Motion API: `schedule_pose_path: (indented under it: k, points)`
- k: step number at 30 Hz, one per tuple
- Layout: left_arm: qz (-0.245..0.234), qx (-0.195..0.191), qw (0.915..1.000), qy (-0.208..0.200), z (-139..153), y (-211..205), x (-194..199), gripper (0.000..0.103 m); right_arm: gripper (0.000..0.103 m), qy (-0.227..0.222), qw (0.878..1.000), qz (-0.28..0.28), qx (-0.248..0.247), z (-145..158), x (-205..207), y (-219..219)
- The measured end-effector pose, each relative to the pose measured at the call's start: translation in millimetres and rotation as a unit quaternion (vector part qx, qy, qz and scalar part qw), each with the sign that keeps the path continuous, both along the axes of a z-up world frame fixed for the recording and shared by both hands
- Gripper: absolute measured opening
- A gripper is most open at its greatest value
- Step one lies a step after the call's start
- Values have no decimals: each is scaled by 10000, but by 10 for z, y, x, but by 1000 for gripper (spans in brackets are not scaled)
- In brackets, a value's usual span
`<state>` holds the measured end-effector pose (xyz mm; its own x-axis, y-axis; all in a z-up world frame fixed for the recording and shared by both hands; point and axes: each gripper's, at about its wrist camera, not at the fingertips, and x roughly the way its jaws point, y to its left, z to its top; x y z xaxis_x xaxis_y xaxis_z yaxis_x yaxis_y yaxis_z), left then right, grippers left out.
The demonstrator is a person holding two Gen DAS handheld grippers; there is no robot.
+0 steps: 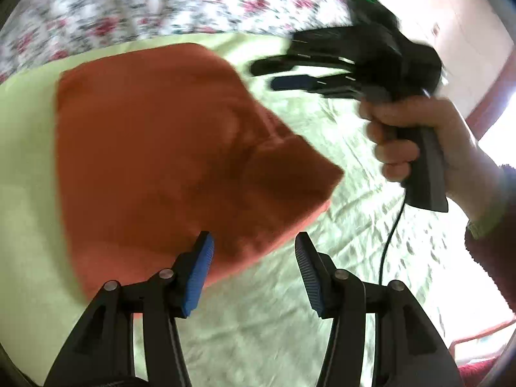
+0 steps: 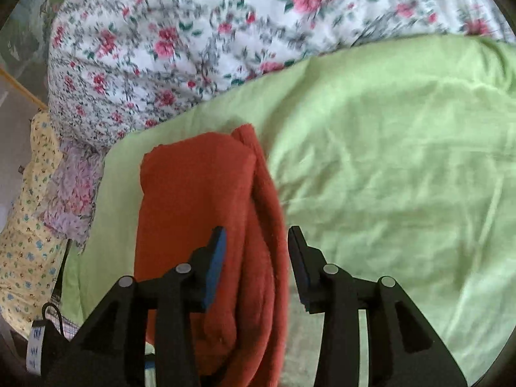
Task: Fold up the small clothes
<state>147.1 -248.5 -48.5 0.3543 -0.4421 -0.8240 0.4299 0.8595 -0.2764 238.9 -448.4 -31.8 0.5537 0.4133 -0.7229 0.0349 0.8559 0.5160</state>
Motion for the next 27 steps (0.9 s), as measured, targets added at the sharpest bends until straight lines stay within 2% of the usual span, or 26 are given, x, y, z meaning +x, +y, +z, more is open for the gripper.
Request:
schedule_pose_path:
  k: [2, 5, 6, 10, 11, 12, 15, 19, 21, 24, 27]
  points:
    - [335, 28, 9994, -22, 47, 234, 20, 57, 41, -147, 9998, 7, 105, 84, -79, 17]
    - [1112, 249, 9934, -92, 61, 608, 154, 61, 41, -207, 9994, 149, 238, 122, -129, 112]
    - [1450, 256, 9891, 2, 19, 771, 240, 65, 41, -146, 9995, 188, 218, 98, -116, 161]
    - [2129, 77, 9762, 406, -146, 1116, 388, 65, 41, 52, 9995, 290, 81, -53, -51, 345]
    - [2229, 43, 9737, 476, -181, 1168, 440, 65, 39, 104, 9995, 293, 72, -88, -30, 381]
    - [2319, 39, 9714, 510, -205, 1213, 478, 65, 32, 99, 9994, 316, 68, -95, -28, 410]
    - [2387, -14, 9695, 559, -247, 1288, 556, 65, 10, -1, 9990, 446, -54, -38, -23, 506]
    - [2268, -104, 9719, 619, -262, 1263, 724, 67, 8, -467, 9979, 391, 199, 315, -94, 419]
    - [2229, -188, 9721, 707, -289, 1225, 796, 67, 7, -523, 9979, 344, 133, 375, -127, 346]
    - [2149, -162, 9732, 802, -354, 1157, 828, 68, 7, -173, 9995, 180, -171, 110, -145, 238]
    - [2029, -121, 9750, 897, -435, 1064, 858, 68, 7, 115, 9999, -46, -49, -196, -139, 103]
